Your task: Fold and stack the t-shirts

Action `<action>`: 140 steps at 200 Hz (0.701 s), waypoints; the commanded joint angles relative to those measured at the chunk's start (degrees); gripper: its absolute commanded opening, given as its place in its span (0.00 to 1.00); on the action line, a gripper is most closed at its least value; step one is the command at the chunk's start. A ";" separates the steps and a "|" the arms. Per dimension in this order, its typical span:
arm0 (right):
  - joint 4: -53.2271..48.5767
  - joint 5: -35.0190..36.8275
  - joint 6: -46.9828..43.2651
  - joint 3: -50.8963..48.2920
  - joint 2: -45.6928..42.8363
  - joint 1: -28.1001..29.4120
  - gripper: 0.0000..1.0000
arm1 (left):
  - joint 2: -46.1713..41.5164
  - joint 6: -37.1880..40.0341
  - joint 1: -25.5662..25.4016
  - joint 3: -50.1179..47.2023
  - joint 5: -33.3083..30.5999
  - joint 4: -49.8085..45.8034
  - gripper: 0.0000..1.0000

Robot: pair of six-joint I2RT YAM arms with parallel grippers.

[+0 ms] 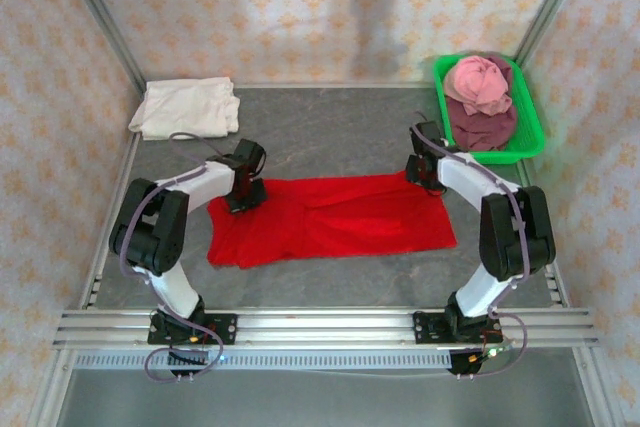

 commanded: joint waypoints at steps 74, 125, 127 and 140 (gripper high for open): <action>-2.32 -9.20 6.78 9.43 5.19 -1.80 0.44 | 2.65 2.84 5.93 -0.07 -0.30 0.95 0.00; -1.88 -6.26 9.05 6.98 5.03 -1.21 0.39 | 1.90 2.93 5.93 -1.73 1.05 1.91 0.00; -2.02 -6.12 9.06 6.80 4.99 -1.19 0.39 | 1.93 2.86 5.93 -1.77 1.14 1.98 0.00; -1.75 -5.95 9.62 5.04 4.20 -1.52 0.38 | 2.18 2.85 5.93 -1.77 1.87 2.47 0.00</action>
